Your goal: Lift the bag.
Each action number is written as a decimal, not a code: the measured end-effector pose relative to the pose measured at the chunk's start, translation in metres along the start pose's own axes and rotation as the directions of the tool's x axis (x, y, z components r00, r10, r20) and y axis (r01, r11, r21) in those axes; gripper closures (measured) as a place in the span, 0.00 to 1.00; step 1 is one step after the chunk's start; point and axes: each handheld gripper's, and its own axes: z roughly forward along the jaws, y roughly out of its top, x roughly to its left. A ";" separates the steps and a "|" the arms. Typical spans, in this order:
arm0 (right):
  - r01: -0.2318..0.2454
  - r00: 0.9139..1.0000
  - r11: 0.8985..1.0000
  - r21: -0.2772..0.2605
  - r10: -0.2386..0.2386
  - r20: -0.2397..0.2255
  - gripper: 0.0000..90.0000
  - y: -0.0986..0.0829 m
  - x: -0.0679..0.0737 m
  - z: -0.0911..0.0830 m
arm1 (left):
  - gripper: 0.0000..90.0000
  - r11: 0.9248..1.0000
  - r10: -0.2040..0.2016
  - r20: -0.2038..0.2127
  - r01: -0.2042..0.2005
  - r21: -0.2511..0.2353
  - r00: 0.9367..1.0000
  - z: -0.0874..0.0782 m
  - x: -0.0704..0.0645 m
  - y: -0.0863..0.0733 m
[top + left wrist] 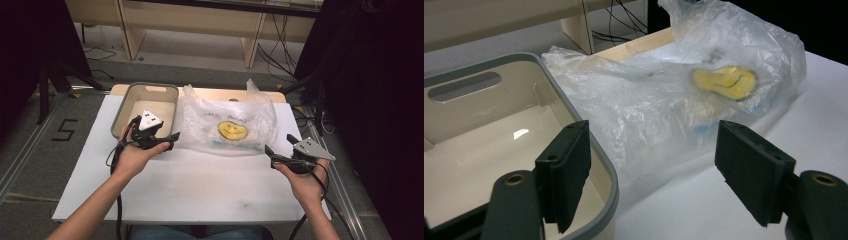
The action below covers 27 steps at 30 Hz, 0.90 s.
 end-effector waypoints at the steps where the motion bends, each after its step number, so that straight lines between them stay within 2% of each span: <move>1: 0.001 1.000 1.000 0.003 -0.001 -0.003 0.17 -0.001 0.000 0.000 | 0.34 1.000 0.001 0.001 -0.001 0.002 1.000 -0.001 0.000 -0.001; 13: -0.013 0.998 0.999 0.037 0.016 -0.065 0.18 -0.010 0.000 -0.003 | 0.33 0.999 0.027 0.018 -0.027 0.021 0.999 -0.011 0.002 -0.011; 20: -0.005 0.996 0.998 0.057 0.010 -0.094 0.18 -0.015 -0.003 -0.006 | 0.33 0.999 0.045 0.034 -0.046 0.018 0.998 -0.016 0.003 -0.021; 27: -0.009 0.994 0.996 0.084 0.018 -0.107 0.18 -0.022 -0.004 -0.011 | 0.33 0.998 0.048 0.042 -0.049 0.036 0.998 -0.017 0.000 -0.033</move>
